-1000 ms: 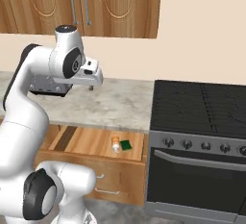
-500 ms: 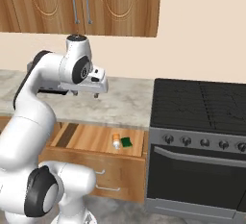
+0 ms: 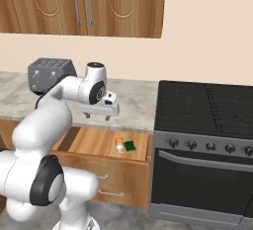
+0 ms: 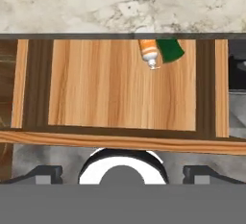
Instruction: Restock the sink supplies by placing the sponge and soap dispenser on the counter and next to the sink. Make sure the soap dispenser is upright.
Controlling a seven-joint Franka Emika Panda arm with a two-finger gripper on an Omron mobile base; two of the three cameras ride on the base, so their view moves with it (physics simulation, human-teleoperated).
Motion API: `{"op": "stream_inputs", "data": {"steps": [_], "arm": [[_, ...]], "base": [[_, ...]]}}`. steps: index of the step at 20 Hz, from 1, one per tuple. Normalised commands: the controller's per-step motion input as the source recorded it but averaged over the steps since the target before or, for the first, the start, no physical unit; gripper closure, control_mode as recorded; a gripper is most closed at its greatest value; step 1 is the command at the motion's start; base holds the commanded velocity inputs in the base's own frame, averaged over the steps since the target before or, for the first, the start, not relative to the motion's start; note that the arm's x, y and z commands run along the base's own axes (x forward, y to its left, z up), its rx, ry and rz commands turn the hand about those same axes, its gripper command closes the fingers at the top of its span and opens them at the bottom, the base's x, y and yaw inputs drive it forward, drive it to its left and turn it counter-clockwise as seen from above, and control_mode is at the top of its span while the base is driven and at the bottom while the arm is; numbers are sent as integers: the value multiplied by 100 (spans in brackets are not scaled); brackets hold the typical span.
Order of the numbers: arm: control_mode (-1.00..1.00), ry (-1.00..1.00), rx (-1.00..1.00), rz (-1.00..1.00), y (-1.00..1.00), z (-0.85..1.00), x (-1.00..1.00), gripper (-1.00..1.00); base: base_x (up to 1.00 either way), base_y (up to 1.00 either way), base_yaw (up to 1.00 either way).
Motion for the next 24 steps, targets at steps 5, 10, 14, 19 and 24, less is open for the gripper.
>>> {"op": "stream_inputs", "data": {"steps": [5,10,14,19,24], "arm": [[-100,17,0,0,0,-100,-1,-100],[-100,11,0,0,-4,-100,-1,-100],[-100,22,2,0,-16,-93,0,-100],[-100,4,7,0,-16,-23,30,-100],[-100,6,1,0,0,-50,37,-100]], "base": [[0,0,0],[0,0,0],[0,0,0],[0,0,0],[0,0,0]]}}
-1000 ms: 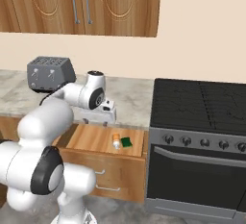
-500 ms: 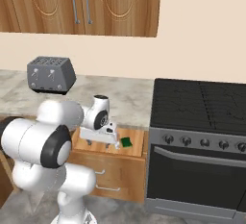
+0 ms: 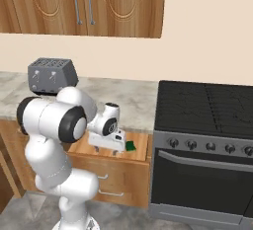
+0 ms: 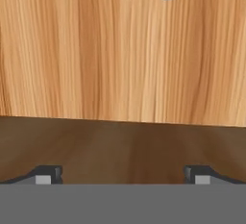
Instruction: Restock the sink supplies by placing the sponge and soap dispenser on the counter and next to the sink. Make sure the soap dispenser is upright.
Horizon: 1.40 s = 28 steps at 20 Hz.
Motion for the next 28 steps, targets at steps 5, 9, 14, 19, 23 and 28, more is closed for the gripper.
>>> {"op": "stream_inputs", "data": {"steps": [5,9,14,19,23,28], "arm": [[-100,4,0,0,0,-59,-2,-100],[-100,0,0,0,0,0,-90,-100],[-100,-3,0,0,0,3,-100,-100],[-100,-5,0,0,-1,8,-100,-100],[-100,-3,0,0,-14,15,7,-100],[-100,-13,0,5,0,-6,69,-100]], "base": [[0,0,0],[0,0,0],[0,0,0],[0,0,0],[0,0,0],[0,0,0]]}}
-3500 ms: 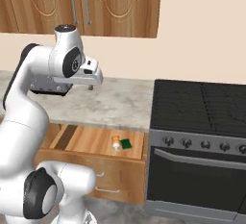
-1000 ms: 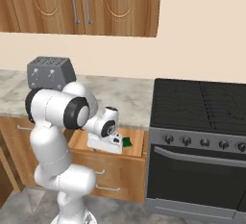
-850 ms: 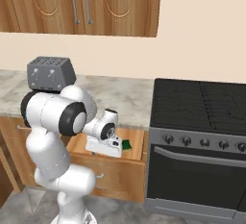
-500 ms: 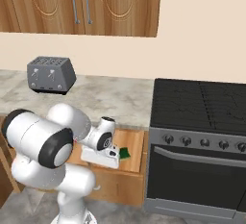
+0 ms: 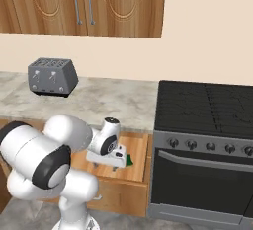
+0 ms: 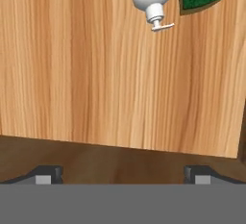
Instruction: Restock the sink supplies by placing the sponge and soap dispenser on the counter and next to the sink. Make sure the soap dispenser is upright.
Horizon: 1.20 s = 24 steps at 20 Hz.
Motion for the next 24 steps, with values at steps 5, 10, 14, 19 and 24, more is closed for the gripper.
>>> {"op": "stream_inputs", "data": {"steps": [5,10,14,19,24], "arm": [[-100,-4,-8,2,0,-5,55,-100],[-100,0,0,0,-6,-24,37,-100],[-100,0,0,0,-14,-26,39,-100],[-100,-3,0,0,-1,-21,43,-100],[-100,-1,0,0,0,-23,30,-100]], "base": [[0,0,0],[0,0,0],[0,0,0],[0,0,0],[0,0,0]]}}
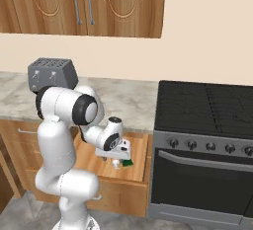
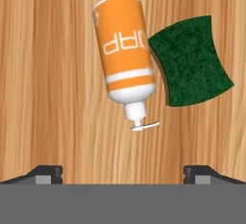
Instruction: Restock the sink supplies by placing the sponge and soap dispenser on the counter and next to the sink. Make sure the soap dispenser is upright.
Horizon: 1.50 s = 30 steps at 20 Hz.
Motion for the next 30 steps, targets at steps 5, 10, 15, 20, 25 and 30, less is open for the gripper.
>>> {"op": "stream_inputs", "data": {"steps": [5,10,15,20,25,30], "arm": [[-100,-2,0,1,0,-37,37,-100],[-100,0,0,2,0,-39,30,-100],[-100,0,0,1,0,-24,35,-100],[-100,0,0,0,7,-25,30,-100],[-100,0,-3,2,60,-35,-9,100],[-100,0,0,5,26,9,-8,100]], "base": [[0,0,0],[0,0,0],[0,0,0],[0,0,0],[0,0,0],[0,0,0]]}}
